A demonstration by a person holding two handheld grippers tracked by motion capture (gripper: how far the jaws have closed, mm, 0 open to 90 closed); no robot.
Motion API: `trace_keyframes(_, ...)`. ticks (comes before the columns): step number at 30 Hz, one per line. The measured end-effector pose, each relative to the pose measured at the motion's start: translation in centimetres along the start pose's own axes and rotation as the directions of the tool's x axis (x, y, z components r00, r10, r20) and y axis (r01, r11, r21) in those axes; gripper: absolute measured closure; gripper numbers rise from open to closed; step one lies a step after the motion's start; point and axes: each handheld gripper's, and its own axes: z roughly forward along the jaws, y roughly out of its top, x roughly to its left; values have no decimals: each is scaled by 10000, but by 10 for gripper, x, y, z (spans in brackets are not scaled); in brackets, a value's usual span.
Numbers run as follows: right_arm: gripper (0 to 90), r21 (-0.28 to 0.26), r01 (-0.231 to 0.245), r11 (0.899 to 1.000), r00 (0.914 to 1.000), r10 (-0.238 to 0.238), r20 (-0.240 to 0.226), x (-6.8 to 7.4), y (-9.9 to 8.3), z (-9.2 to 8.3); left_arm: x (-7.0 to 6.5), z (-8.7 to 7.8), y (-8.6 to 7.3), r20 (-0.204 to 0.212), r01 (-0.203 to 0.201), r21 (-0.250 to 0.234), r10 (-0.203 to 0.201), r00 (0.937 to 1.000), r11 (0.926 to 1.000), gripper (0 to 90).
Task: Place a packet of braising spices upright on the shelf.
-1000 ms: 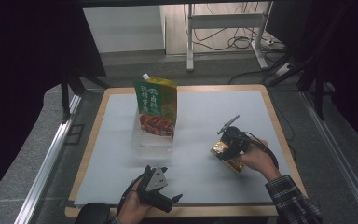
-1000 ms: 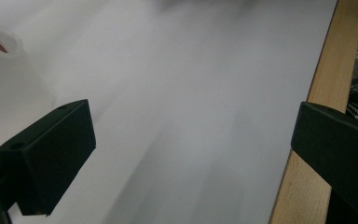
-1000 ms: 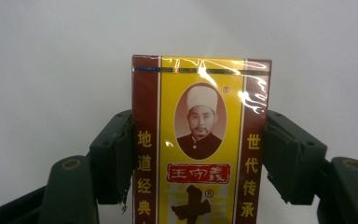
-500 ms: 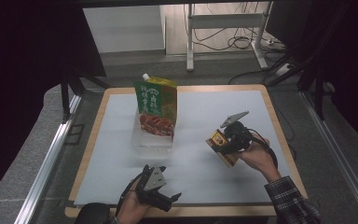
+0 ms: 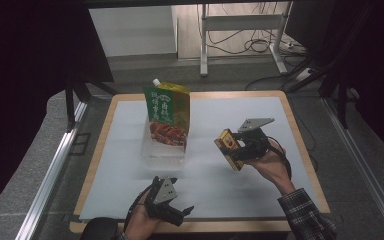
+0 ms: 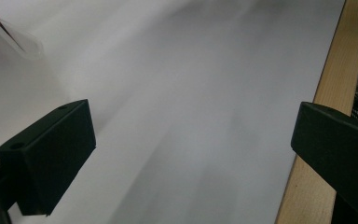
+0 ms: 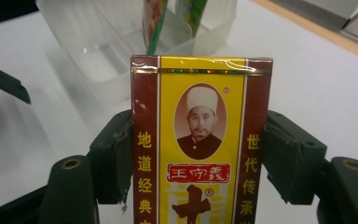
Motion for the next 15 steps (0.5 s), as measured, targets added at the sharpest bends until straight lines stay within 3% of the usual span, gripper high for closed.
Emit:
trace_keyframes(6,324,-702,35,9975,10000,-34,4,6,10,2,0,-1,0,-2,-12,-35,12,10000,10000,0)
trace_keyframes(15,324,-1313,191,9912,9998,-201,-58,14,22,9,0,-2,0,5,8,-56,-8,10000,10000,0)
